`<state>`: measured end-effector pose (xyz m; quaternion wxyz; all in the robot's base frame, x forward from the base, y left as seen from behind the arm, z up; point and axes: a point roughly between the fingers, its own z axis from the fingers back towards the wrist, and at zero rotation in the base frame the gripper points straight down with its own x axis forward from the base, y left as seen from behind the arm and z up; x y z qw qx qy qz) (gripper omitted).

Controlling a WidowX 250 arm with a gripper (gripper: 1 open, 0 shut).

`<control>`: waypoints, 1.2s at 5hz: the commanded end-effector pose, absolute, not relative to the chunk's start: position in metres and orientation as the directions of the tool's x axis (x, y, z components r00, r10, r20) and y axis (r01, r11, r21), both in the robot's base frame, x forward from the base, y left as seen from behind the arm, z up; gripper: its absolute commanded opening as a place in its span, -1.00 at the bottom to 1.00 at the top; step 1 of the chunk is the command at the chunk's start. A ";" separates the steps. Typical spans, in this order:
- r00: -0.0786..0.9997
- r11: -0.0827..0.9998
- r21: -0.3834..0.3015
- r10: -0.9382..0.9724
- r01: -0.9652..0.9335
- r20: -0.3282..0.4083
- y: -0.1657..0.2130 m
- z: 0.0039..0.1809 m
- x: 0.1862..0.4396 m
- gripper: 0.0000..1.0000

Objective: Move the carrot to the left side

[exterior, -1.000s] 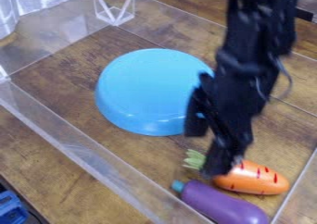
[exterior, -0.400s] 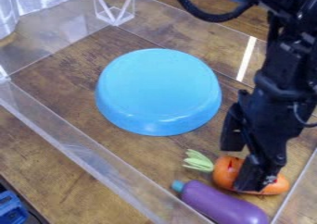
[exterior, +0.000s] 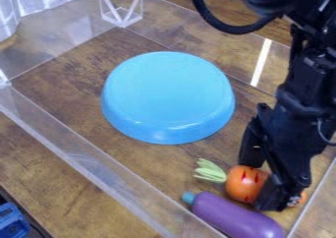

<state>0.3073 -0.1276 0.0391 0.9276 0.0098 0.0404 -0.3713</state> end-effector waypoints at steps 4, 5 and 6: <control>0.781 0.781 0.015 -0.624 0.624 0.001 -0.121 0.053 0.326 1.00; 0.770 0.770 0.014 -0.638 0.638 0.016 -0.119 0.052 0.332 1.00; 0.773 0.773 0.012 -0.634 0.634 0.031 -0.116 0.052 0.336 1.00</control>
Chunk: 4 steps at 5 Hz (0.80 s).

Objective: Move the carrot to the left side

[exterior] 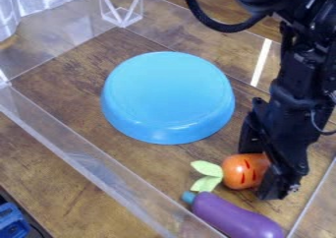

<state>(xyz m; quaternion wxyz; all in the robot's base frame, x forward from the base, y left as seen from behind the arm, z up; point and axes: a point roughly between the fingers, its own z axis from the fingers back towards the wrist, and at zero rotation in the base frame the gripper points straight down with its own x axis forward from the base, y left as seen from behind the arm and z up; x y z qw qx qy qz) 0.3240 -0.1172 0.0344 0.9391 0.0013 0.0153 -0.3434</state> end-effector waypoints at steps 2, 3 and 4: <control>0.799 0.801 -0.010 -0.596 0.598 0.078 -0.116 0.045 0.343 -1.00; 0.822 0.826 -0.008 -0.560 0.564 0.105 -0.119 0.037 0.349 -1.00; 0.820 0.825 -0.023 -0.558 0.565 0.126 -0.116 0.035 0.353 -1.00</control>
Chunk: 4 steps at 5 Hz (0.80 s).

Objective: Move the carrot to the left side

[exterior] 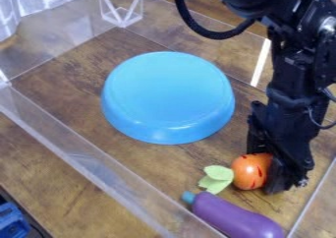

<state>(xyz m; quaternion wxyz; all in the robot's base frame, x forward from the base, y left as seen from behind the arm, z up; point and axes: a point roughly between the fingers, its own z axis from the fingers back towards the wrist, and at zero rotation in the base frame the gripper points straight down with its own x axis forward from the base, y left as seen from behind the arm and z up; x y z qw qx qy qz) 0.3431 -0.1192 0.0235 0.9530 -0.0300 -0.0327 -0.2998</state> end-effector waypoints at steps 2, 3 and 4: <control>0.792 0.798 0.006 -0.600 0.603 0.112 -0.114 0.054 0.355 -1.00; 0.784 0.790 0.020 -0.611 0.613 0.107 -0.116 0.063 0.356 -1.00; 0.803 0.810 0.039 -0.586 0.586 0.111 -0.111 0.075 0.354 -1.00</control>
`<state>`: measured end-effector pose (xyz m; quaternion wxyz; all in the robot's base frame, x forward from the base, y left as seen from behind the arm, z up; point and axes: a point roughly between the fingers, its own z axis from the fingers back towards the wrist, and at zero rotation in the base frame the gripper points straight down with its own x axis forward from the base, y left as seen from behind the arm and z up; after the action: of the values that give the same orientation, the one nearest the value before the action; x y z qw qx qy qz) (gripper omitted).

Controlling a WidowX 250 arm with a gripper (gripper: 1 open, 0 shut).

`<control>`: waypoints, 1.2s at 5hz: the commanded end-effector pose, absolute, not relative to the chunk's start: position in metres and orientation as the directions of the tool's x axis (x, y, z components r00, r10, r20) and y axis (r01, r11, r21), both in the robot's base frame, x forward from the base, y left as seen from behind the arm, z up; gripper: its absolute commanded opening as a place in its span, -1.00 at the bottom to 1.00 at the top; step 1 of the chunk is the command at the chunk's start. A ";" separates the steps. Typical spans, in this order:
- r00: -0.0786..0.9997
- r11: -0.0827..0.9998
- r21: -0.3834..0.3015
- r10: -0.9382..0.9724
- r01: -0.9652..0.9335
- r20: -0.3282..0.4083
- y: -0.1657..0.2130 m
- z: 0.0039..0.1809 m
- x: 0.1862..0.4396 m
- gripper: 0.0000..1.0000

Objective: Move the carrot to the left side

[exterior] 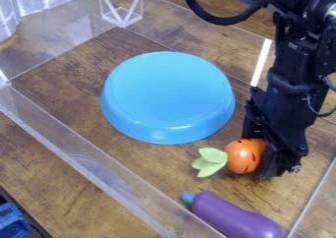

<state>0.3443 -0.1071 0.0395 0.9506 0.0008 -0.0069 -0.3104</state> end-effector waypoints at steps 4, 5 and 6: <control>0.765 0.774 0.106 -0.633 0.624 0.115 -0.086 0.116 0.334 -1.00; 0.771 0.780 0.133 -0.625 0.611 0.122 -0.068 0.125 0.334 -1.00; 0.777 0.790 0.155 -0.612 0.593 0.144 -0.040 0.135 0.334 -1.00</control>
<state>0.3315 -0.0395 0.1118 0.9452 0.0441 -0.0573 -0.3183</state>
